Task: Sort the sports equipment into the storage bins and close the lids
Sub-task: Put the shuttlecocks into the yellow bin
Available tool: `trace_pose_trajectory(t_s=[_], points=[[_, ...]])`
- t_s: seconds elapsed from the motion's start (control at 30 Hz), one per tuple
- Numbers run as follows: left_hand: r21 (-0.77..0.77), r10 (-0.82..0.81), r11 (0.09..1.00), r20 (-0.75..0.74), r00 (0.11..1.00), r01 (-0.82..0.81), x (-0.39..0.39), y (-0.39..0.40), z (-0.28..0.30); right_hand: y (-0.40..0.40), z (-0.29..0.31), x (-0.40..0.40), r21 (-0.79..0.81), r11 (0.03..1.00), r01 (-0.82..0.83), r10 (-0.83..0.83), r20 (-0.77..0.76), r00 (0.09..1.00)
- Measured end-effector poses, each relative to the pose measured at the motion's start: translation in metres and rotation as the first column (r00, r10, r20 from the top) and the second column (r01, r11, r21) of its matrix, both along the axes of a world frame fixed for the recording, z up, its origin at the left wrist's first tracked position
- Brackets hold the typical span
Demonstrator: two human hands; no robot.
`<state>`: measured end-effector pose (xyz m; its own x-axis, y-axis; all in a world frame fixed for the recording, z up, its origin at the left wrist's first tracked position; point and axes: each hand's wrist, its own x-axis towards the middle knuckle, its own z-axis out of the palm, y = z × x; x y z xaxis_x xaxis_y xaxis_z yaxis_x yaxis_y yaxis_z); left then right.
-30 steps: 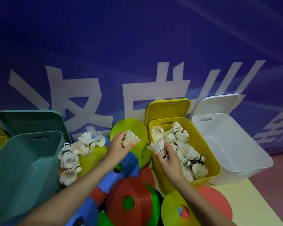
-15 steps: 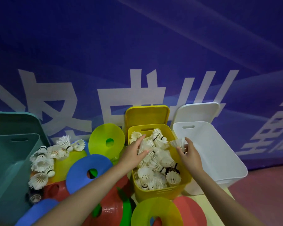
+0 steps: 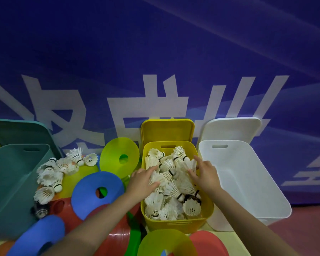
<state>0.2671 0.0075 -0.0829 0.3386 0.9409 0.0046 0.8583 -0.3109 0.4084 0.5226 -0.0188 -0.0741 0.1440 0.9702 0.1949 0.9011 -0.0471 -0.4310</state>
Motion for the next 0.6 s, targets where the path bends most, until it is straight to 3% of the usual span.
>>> trace_pose_trajectory(t_s=[0.1, 0.2, 0.4, 0.6], points=[[0.016, -0.006, 1.000, -0.022, 1.000, 0.006, 0.004, 0.001, -0.005, 0.001, -0.013, 0.009, -0.019, 0.996, -0.086, 0.089, 0.186, 0.979], [0.026, 0.013, 1.000, 0.015, 1.000, -0.013, 0.008, 0.002, -0.009, 0.005, -0.019, 0.014, -0.054, 0.997, -0.052, 0.066, 0.292, 0.954], [0.157, 0.016, 0.987, 0.056, 0.998, -0.024, 0.007, -0.002, -0.012, 0.012, -0.020, 0.010, 0.015, 0.990, -0.142, 0.132, 0.287, 0.949], [0.177, 0.021, 0.984, -0.013, 1.000, -0.018, 0.006, -0.003, -0.015, 0.025, -0.020, 0.016, -0.189, 0.942, -0.278, 0.331, 0.365, 0.870]])
